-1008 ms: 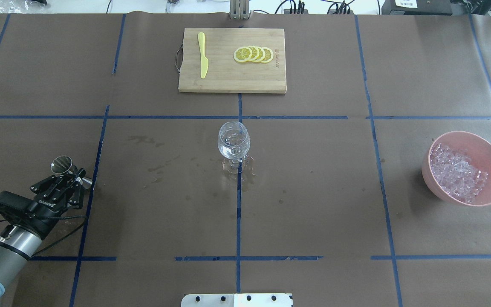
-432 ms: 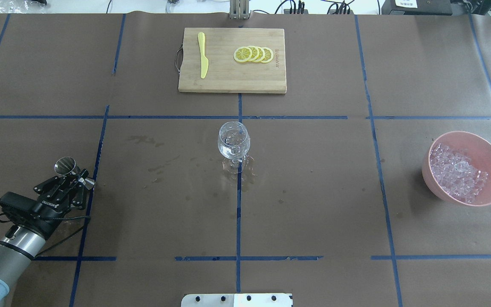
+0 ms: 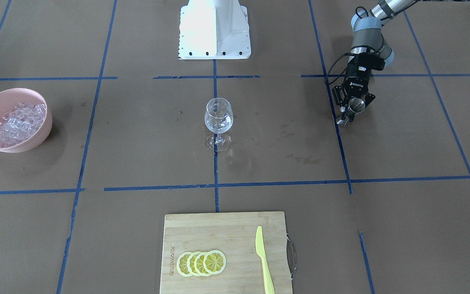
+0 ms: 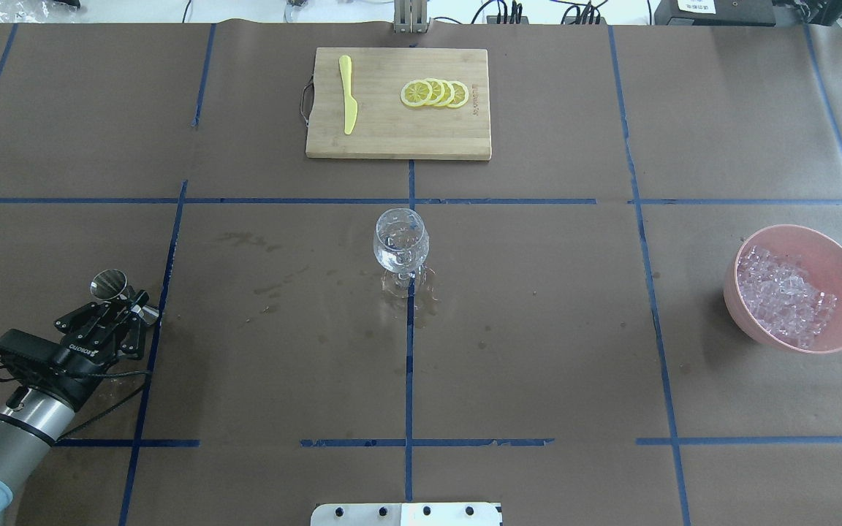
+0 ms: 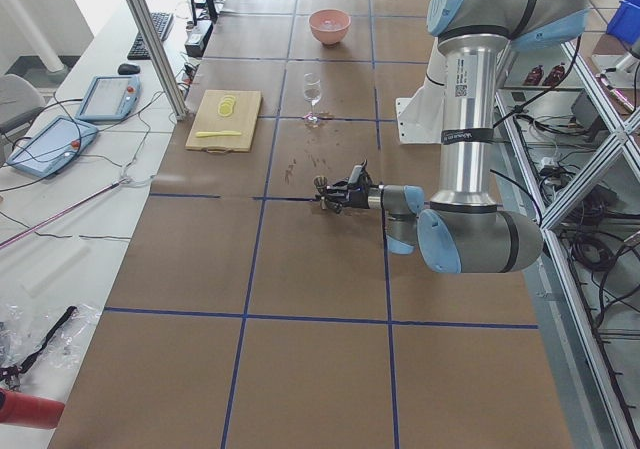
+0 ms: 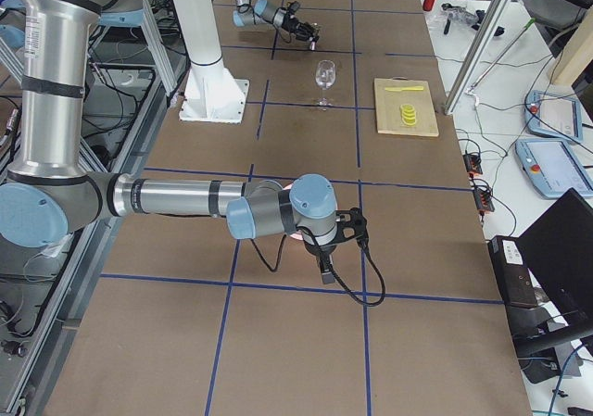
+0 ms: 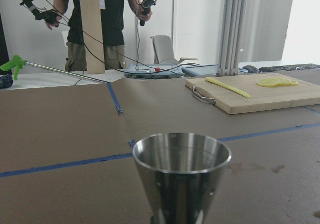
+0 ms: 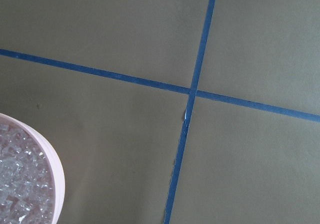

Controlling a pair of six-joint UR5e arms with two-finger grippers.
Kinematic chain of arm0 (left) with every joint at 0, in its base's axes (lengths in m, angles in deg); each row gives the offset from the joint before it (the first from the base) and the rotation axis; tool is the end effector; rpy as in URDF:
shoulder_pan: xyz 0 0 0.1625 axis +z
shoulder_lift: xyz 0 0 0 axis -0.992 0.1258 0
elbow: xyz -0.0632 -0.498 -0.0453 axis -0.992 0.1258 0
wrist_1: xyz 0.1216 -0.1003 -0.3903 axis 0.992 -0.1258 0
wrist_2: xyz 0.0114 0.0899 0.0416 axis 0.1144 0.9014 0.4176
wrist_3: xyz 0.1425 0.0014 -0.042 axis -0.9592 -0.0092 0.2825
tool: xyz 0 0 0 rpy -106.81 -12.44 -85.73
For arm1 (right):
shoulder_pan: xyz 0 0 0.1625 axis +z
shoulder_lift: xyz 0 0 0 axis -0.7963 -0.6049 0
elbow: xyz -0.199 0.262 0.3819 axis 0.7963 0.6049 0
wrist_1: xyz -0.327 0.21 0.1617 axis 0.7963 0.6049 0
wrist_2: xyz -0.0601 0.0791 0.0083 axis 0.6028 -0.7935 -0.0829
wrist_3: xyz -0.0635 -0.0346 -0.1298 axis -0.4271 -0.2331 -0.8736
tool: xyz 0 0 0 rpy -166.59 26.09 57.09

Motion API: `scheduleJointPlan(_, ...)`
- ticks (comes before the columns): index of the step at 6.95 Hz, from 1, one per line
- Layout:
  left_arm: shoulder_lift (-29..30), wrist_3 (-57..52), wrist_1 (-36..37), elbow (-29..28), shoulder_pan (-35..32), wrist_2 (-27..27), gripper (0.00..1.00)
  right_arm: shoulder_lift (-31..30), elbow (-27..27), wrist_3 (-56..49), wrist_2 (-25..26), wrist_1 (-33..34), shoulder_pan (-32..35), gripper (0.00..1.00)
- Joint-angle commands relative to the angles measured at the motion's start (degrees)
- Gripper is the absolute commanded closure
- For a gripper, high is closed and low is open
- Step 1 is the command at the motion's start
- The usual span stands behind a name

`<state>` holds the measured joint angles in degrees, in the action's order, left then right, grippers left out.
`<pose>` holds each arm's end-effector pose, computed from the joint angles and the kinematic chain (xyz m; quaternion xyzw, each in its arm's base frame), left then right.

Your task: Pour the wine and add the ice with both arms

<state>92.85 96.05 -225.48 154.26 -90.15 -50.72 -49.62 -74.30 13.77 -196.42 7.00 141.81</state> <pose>0.4187 -0.3147 0.6436 0.5795 0.3930 -0.1108 0.7053 0.0205 -0.4425 0.7349 0.1066 -0.3810 -0.0650 0.9161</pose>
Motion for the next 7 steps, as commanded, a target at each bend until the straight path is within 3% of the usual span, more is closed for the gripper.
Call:
scheduleJointPlan(1,0.0,-0.1,0.1,0.0,0.0,0.0,0.86,0.1,0.1,0.0,0.0,0.0,0.0,0.00)
scheduleJointPlan(2,0.0,-0.1,0.1,0.0,0.0,0.0,0.82,0.1,0.1,0.0,0.0,0.0,0.0,0.00)
scheduleJointPlan(3,0.1,-0.1,0.1,0.1,0.0,0.0,0.69,0.1,0.1,0.0,0.0,0.0,0.0,0.00)
scheduleJointPlan(4,0.1,0.0,0.0,0.1,0.0,0.0,0.64,0.1,0.1,0.0,0.0,0.0,0.0,0.00)
scheduleJointPlan(7,0.0,0.0,-0.1,0.1,0.0,0.0,0.58,0.1,-0.2,0.1,0.0,0.0,0.0,0.00)
